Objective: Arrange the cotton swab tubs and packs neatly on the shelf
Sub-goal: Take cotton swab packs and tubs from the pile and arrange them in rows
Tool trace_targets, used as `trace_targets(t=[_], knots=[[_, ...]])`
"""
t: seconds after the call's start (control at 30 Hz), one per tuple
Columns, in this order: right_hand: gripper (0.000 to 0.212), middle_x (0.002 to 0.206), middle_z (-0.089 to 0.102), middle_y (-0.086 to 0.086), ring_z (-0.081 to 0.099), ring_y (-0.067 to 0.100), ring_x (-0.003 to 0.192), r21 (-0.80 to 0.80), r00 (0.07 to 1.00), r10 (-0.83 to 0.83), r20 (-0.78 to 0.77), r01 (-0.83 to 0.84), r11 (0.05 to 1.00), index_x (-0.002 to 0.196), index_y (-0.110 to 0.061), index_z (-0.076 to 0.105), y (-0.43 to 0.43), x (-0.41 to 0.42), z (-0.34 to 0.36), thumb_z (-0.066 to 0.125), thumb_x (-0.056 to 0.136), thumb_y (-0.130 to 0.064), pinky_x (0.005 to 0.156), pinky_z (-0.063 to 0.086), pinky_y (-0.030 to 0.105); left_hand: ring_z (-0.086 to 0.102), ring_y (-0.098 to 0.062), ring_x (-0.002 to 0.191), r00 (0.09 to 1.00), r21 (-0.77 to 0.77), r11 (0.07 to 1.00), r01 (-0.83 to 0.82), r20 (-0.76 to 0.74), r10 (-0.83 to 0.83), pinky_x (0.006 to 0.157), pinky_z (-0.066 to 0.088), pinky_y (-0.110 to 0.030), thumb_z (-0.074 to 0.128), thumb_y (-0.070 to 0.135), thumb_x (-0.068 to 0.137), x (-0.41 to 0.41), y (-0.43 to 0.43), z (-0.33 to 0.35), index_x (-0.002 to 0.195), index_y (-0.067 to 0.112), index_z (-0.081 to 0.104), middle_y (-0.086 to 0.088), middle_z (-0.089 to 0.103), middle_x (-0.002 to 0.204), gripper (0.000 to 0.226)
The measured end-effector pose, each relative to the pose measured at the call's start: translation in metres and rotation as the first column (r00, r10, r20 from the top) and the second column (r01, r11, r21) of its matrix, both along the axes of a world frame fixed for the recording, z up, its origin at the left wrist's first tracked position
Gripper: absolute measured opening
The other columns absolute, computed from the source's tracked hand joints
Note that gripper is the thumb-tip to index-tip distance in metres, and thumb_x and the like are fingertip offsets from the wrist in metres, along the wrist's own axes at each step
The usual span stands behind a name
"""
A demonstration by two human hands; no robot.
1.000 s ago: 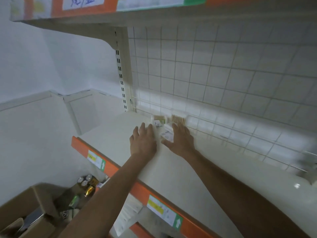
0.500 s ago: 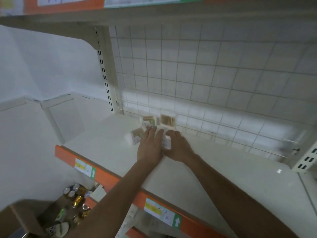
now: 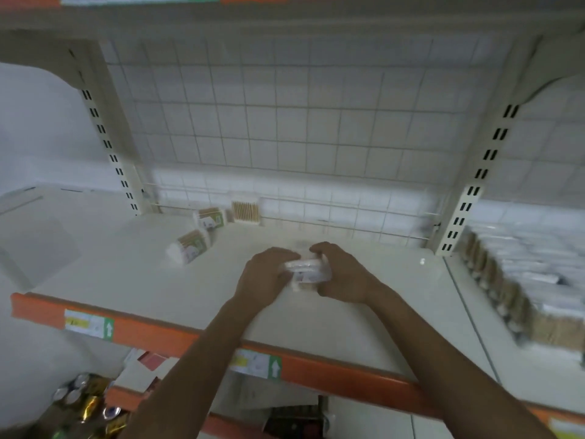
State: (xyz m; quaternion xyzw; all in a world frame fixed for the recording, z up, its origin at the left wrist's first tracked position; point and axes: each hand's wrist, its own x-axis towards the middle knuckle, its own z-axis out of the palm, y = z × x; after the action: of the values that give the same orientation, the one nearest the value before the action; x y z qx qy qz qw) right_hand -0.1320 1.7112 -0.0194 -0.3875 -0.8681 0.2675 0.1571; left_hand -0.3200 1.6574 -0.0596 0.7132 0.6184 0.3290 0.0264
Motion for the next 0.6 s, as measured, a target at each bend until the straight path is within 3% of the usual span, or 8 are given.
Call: trace_targets(t=[0.1, 0.2, 0.33, 0.5, 0.6], knots=[[0.073, 0.133, 0.039, 0.007, 0.041, 0.017, 0.120, 0.028, 0.993, -0.068, -0.095, 0.071, 0.997, 0.137, -0.013, 0.036, -0.006, 0.035, -0.001, 0.071, 0.073, -0.007, 0.083, 0.029, 0.011, 0.064, -0.022, 0.101, 0.999, 0.026, 0.999, 0.018, 0.047, -0.019, 0.090, 0.046, -0.027, 0.043, 0.043, 0.086, 0.027, -0.003, 0.010, 0.114, 0.012, 0.067, -0.007, 0.068, 0.111, 0.048], [0.067, 0.126, 0.045, 0.007, 0.047, 0.016, 0.110, 0.046, 0.965, -0.156, -0.213, 0.169, 0.985, 0.129, -0.014, 0.043, -0.014, 0.069, 0.000, 0.075, 0.070, -0.010, 0.084, 0.035, 0.015, 0.061, -0.012, 0.098, 0.989, 0.046, 0.997, 0.058, 0.137, -0.063, 0.084, 0.039, -0.012, 0.045, 0.044, 0.088, 0.063, -0.007, 0.026, 0.115, 0.013, 0.065, 0.002, 0.067, 0.110, 0.045], [0.042, 0.105, 0.056, -0.001, 0.055, 0.014, 0.095, 0.075, 0.909, -0.241, -0.341, 0.282, 0.957, 0.107, -0.017, 0.050, -0.031, 0.124, 0.013, 0.075, 0.073, -0.015, 0.077, 0.040, 0.014, 0.058, -0.006, 0.090, 0.965, 0.001, 0.999, 0.049, 0.257, -0.048, 0.072, 0.034, 0.003, 0.057, 0.023, 0.094, 0.119, -0.011, 0.047, 0.117, 0.015, 0.061, 0.013, 0.061, 0.103, 0.026], [0.021, 0.081, 0.059, -0.011, 0.055, 0.006, 0.073, 0.121, 0.793, -0.363, -0.489, 0.474, 0.872, 0.095, -0.019, 0.060, -0.057, 0.205, 0.026, 0.072, 0.080, -0.027, 0.067, 0.042, 0.014, 0.056, 0.000, 0.076, 0.925, 0.004, 0.998, 0.057, 0.376, -0.054, 0.066, 0.036, 0.000, 0.054, 0.025, 0.094, 0.197, -0.020, 0.052, 0.118, 0.019, 0.061, 0.009, 0.065, 0.093, 0.025], [0.022, 0.062, 0.048, -0.012, 0.047, 0.004, 0.058, 0.132, 0.744, -0.426, -0.515, 0.559, 0.818, 0.075, -0.025, 0.050, -0.070, 0.253, 0.033, 0.069, 0.083, -0.033, 0.057, 0.037, 0.015, 0.061, 0.000, 0.077, 0.877, 0.004, 0.996, 0.086, 0.473, -0.078, 0.071, 0.045, -0.010, 0.054, 0.030, 0.094, 0.245, -0.032, 0.055, 0.114, 0.022, 0.063, 0.008, 0.067, 0.086, 0.023]])
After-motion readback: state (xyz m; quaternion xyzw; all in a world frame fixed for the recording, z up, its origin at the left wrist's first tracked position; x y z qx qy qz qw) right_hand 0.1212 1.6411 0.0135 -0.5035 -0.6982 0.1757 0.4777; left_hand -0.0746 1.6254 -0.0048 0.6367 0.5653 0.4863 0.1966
